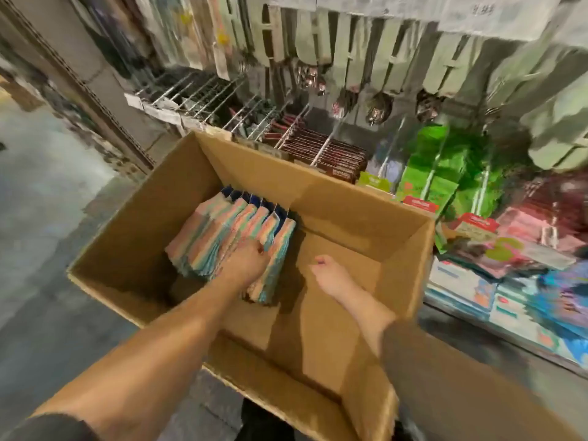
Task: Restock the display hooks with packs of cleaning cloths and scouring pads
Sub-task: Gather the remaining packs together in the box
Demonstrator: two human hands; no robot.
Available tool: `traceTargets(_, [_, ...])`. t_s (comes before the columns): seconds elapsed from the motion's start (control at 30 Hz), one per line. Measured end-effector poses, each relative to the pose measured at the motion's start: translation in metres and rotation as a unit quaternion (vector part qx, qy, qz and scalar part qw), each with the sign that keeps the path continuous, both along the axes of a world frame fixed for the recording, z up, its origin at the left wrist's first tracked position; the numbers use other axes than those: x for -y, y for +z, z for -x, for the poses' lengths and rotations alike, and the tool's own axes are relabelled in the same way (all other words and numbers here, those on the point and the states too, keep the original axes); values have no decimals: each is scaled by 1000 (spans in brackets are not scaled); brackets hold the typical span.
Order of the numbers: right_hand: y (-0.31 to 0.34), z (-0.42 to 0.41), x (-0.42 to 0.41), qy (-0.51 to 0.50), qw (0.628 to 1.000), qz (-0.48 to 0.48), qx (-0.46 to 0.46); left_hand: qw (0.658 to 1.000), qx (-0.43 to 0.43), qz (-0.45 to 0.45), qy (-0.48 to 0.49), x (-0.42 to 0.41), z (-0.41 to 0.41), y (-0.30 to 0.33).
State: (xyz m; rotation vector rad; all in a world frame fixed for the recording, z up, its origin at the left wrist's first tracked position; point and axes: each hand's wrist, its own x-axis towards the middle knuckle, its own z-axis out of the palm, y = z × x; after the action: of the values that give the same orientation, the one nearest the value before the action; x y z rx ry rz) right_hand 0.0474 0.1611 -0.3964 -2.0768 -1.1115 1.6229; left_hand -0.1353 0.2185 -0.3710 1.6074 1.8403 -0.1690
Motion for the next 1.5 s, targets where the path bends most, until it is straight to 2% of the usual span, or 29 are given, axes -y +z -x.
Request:
traceTargets(0.17, [-76, 38, -51, -156, 985, 63, -43, 998, 39, 22, -52, -77, 15, -51])
traceTargets(0.3, [-124, 60, -99, -295, 948, 84, -86, 993, 56, -1, -103, -124, 12, -96])
traceTargets(0.47, [-171, 73, -133, -360, 914, 56, -177, 990, 31, -42, -128, -148, -8, -141])
traceTargets(0.57, [-177, 82, -139, -402, 881, 31, -246, 993, 31, -42, -109, -147, -16, -158])
traceTargets(0.7, [-189, 94, -134, -474, 810, 35, -344, 998, 24, -6, -60, -145, -21, -163])
traceTargets(0.77, [-190, 99, -128, -494, 781, 39, -379, 997, 59, 47, -4, -142, -23, -163])
traceTargets(0.83, [-187, 106, -120, -496, 774, 36, -391, 988, 117, 95, 44, -135, -21, -166])
traceTargets(0.97, [-167, 115, -96, -485, 782, 4, -391, 984, 154, 48, 77, -117, -7, -157])
traceTargets(1.07, [-139, 117, -80, -457, 812, -29, -361, 977, 197, 11, 82, -103, 7, -131])
traceTargets(1.17, [-97, 116, -58, -423, 857, -83, -282, 968, 239, -14, 72, -84, 20, -83])
traceTargets(1.27, [-41, 102, -34, -369, 900, -161, -165, 956, 287, -46, 48, -63, 29, -28])
traceTargets(1.33, [-1, 86, -18, -351, 905, -217, -101, 938, 342, -53, 30, -46, 32, 12])
traceTargets(1.43, [51, 53, 11, -362, 885, -294, -21, 902, 429, -53, 7, -21, 27, 72])
traceTargets(1.5, [80, 27, 36, -367, 881, -296, -33, 880, 474, -38, -13, -3, 17, 107])
